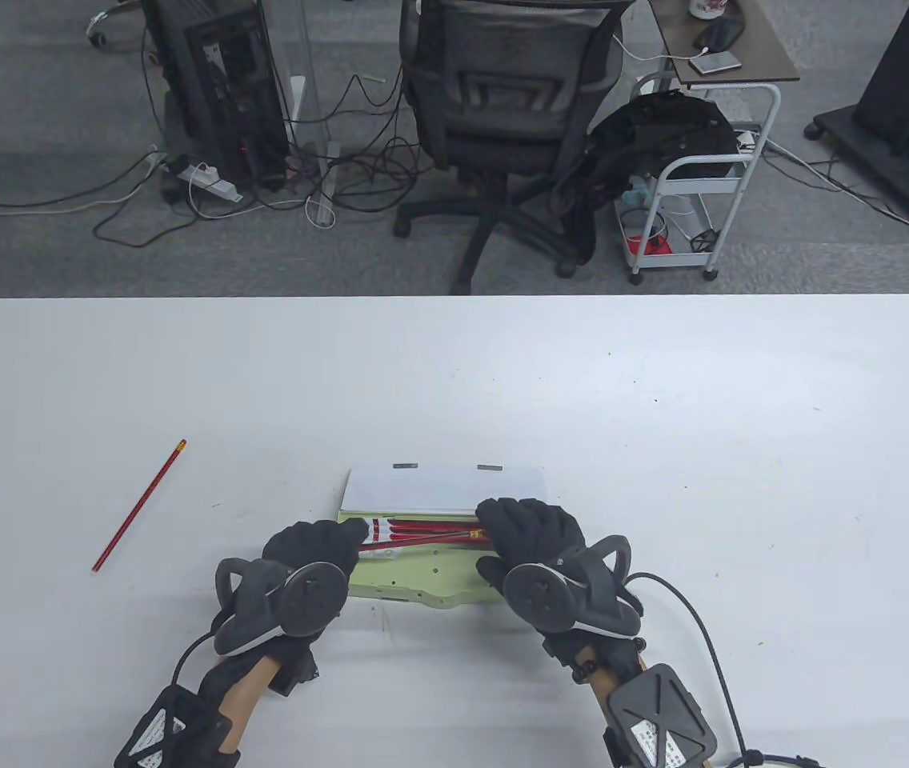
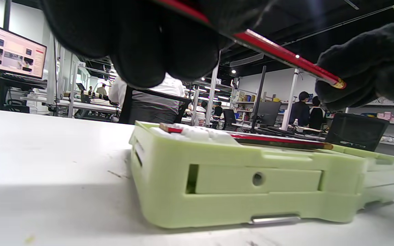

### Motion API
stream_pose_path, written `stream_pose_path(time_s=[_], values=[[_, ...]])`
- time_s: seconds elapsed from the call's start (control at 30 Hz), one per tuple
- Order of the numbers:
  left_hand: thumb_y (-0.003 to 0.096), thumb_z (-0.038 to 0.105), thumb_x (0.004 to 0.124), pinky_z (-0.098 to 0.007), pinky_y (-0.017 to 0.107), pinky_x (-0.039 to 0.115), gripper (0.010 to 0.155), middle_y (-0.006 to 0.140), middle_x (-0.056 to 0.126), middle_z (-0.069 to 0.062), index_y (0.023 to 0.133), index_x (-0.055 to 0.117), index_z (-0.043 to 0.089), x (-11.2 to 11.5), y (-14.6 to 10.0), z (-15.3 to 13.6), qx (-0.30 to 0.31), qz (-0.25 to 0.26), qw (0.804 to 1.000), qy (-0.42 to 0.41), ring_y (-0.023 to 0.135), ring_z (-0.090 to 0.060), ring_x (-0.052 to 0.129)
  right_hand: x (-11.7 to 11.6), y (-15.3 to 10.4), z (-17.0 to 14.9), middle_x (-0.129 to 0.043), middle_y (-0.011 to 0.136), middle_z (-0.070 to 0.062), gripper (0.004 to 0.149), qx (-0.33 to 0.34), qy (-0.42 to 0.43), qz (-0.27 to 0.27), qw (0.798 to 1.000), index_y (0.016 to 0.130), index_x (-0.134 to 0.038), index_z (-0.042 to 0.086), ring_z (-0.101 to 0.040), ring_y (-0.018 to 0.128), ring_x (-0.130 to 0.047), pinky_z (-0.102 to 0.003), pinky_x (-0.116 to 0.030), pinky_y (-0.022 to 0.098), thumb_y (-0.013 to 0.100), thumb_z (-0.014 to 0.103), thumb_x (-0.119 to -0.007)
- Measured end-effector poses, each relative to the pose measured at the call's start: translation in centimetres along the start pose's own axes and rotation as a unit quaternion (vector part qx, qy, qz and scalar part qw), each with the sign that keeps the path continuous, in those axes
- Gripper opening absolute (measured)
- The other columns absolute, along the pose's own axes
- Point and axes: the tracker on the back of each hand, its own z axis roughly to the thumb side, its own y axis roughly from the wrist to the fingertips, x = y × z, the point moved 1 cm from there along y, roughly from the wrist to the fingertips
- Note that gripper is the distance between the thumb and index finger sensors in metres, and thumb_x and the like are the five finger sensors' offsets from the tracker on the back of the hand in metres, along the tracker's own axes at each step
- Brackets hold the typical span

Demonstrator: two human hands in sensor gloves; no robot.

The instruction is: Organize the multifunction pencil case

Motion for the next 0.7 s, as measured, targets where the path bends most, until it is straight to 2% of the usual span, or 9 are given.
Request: stream_pose_path(time_s=[0.2, 0.33, 0.57, 0.7], values=[[0.0552, 0.025, 0.064, -0.063, 0.064, 0.073, 0.044, 0.09, 0.088, -0.007, 0.099, 0.064, 0.022, 0.13, 0.06, 1.01, 0.018, 0.006, 1.0, -0.001, 0.081, -0.034, 0.091, -0.26, 0.12, 0.56, -0.085, 0.089, -0.018, 0.057, 0.011, -0.002, -0.004, 1.0, 0.096, -0.072, 0.009, -0.042, 0.077, -0.091, -0.058, -0.078, 0.061, 0.047, 0.037, -0.078], [0.055, 0.025, 0.064, -0.063, 0.064, 0.073, 0.044, 0.09, 0.089, -0.007, 0.099, 0.065, 0.023, 0.35, 0.13, 1.18, 0.025, 0.005, 1.0, 0.002, 0.081, -0.034, 0.091, -0.46, 0.28, 0.98, -0.092, 0.079, -0.013, 0.046, 0.024, -0.019, -0.006, 1.0, 0.089, -0.08, 0.013, -0.037, 0.068, -0.097, -0.054, -0.083, 0.057, 0.047, 0.033, -0.078], [0.0554, 0.027, 0.066, -0.063, 0.065, 0.072, 0.044, 0.092, 0.089, -0.006, 0.099, 0.065, 0.023, 0.37, 0.14, 1.07, 0.027, 0.008, 0.999, -0.014, 0.083, -0.035, 0.09, -0.92, 0.48, 0.95, -0.094, 0.075, -0.012, 0.043, 0.017, -0.022, 0.015, 1.0, 0.086, -0.081, 0.014, -0.034, 0.064, -0.099, -0.053, -0.084, 0.055, 0.047, 0.03, -0.076], [0.0556, 0.029, 0.066, -0.064, 0.066, 0.07, 0.049, 0.097, 0.086, -0.009, 0.104, 0.062, 0.02, 0.26, 0.12, 0.23, 0.012, 0.015, 1.0, -0.022, 0.087, -0.037, 0.088, -0.72, 0.43, 0.64, -0.093, 0.075, -0.012, 0.043, 0.007, -0.034, 0.016, 0.999, 0.087, -0.081, 0.013, -0.035, 0.065, -0.098, -0.054, -0.083, 0.056, 0.047, 0.03, -0.076]])
